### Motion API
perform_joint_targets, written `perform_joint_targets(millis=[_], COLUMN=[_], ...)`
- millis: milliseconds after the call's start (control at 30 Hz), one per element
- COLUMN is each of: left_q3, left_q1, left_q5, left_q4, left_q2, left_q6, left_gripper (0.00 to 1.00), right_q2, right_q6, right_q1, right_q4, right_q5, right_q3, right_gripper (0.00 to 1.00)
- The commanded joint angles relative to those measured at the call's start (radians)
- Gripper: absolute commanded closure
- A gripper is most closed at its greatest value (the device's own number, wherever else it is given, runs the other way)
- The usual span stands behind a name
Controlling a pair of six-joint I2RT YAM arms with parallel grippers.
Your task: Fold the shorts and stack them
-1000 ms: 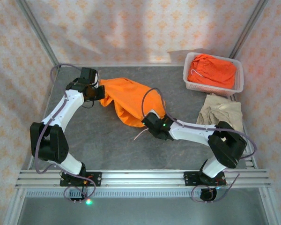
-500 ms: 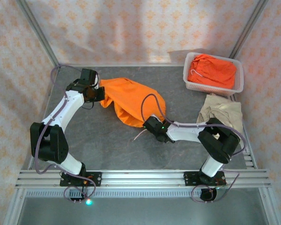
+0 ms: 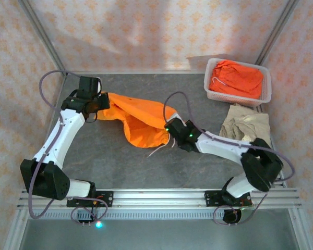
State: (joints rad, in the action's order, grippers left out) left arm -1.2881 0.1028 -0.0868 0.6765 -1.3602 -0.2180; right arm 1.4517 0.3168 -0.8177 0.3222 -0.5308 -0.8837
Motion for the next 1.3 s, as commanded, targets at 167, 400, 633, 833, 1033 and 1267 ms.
perform_joint_targets(millis=[167,400,633,833,1033,1267], left_q3=[-0.023,-0.050,-0.050,0.076,0.244,0.497], left_q1=[0.000,0.003,0.022,0.024,0.020,-0.018], left_q5=[0.007,-0.079,0.024,0.017,-0.043,0.005], left_q4=[0.098,0.209,0.306,0.148,0.058,-0.008], left_q2=[0.021,-0.023,-0.094,0.102,0.258,0.459], left_q6=[0.025,0.037,0.026,-0.071,-0.231,-0.654], left_gripper=[0.89,0.92,0.67,0.39,0.35,0.08], right_q2=[-0.144,-0.134,-0.134,-0.233,-0.263,-0.319], right_q6=[0.098,0.098,-0.052,-0.221,-0.303,-0.377], right_q1=[0.032,0.073,0.077,0.077,0.078,0.078], right_q4=[0.072,0.093,0.151,0.079,0.053,0.024], right_q5=[-0.084,-0.126,0.063,0.262,0.316,0.360], right_q3=[-0.093,-0.109,-0.126,-0.066,-0.013,0.043], right_gripper=[1.00,1.00,0.91,0.57,0.41,0.36])
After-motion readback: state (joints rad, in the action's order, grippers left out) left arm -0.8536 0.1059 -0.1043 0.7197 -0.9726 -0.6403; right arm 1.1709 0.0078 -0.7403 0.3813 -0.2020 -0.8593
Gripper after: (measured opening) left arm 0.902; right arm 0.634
